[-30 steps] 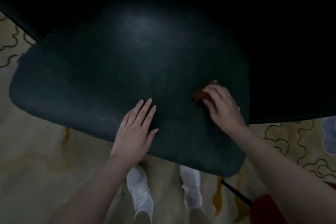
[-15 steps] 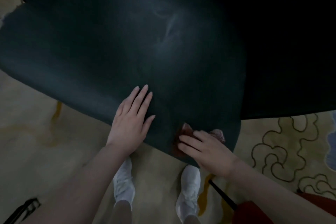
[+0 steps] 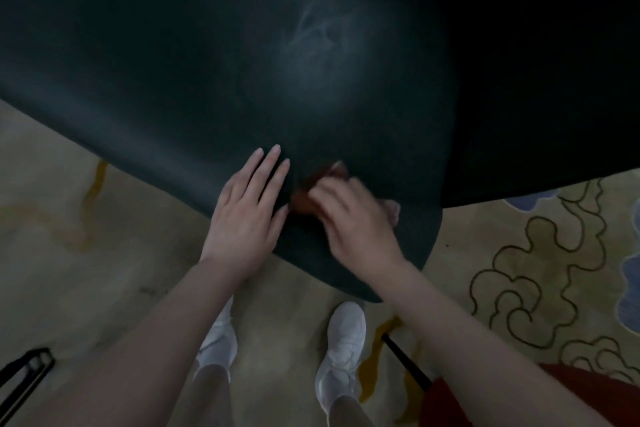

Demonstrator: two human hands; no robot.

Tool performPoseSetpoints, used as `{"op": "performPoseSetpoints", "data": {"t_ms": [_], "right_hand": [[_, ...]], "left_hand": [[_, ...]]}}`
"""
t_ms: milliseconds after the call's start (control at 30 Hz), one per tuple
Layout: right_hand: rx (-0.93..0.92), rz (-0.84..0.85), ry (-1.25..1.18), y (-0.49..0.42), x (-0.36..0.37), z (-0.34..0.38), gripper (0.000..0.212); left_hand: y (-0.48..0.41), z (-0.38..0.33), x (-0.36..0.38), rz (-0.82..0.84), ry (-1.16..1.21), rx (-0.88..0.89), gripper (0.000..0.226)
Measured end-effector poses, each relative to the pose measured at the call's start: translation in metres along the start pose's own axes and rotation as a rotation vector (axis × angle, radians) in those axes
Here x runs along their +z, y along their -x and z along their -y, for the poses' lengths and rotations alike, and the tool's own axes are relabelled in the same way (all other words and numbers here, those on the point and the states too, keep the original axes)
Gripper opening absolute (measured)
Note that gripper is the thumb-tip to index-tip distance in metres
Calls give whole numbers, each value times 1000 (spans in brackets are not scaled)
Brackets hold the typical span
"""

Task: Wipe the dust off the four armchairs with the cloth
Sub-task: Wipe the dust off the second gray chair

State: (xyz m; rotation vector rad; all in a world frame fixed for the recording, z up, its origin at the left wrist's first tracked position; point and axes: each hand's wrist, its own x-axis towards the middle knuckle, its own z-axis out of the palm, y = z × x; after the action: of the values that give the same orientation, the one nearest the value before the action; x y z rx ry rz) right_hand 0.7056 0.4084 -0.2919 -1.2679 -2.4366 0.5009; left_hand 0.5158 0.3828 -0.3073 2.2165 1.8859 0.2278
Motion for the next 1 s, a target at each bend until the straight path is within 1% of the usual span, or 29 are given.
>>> {"op": "performPoseSetpoints", "data": {"t_ms": [67, 133, 200, 300, 333, 400, 467, 533, 600, 667, 767, 800, 833, 867, 900, 967, 1000], "right_hand": [[-158, 109, 57, 35, 3, 4, 36], [-253, 187, 99, 65, 3, 0, 37], [-265, 205, 113, 88, -3, -8, 37], [-185, 153, 165, 105, -16, -20, 45], [-126, 119, 156, 109, -20, -24, 45], [55, 10, 107, 111, -22, -32, 38], [306, -133, 37, 105, -21, -35, 31], [573, -270, -88, 95, -19, -32, 30], [745, -351, -174, 87, -16, -20, 27], [830, -379, -197, 89, -11, -3, 27], [867, -384, -196, 101, -7, 17, 29], [893, -404, -194, 103, -7, 17, 29], [956, -441, -195, 103, -8, 16, 28], [1065, -498, -206, 101, -9, 13, 27], [1213, -570, -233, 98, -9, 10, 27], [1531, -710, -345, 87, -9, 4, 28], [1648, -751, -391, 81, -8, 1, 29]], "left_hand": [[0, 1, -2, 3, -3, 5, 57], [0, 0, -4, 13, 1, 2, 56], [1, -2, -5, 20, 8, -1, 57], [3, -6, -5, 21, 11, 29, 56], [5, -9, -5, 27, 10, 41, 56], [7, -13, -4, 37, 5, 46, 57], [9, -19, -3, 48, 2, 47, 57], [9, -24, -2, 55, 6, 50, 57], [7, -28, -2, 60, 9, 58, 58], [4, -33, -2, 69, 18, 63, 58], [1, -38, -3, 85, 21, 76, 59], [1, -39, -3, 93, 22, 83, 59], [0, -39, -4, 101, 24, 90, 59], [0, -38, -4, 107, 26, 96, 59], [-1, -36, -5, 110, 29, 104, 59], [-2, -31, -8, 113, 28, 116, 59], [-4, -29, -9, 115, 26, 119, 59]]}}
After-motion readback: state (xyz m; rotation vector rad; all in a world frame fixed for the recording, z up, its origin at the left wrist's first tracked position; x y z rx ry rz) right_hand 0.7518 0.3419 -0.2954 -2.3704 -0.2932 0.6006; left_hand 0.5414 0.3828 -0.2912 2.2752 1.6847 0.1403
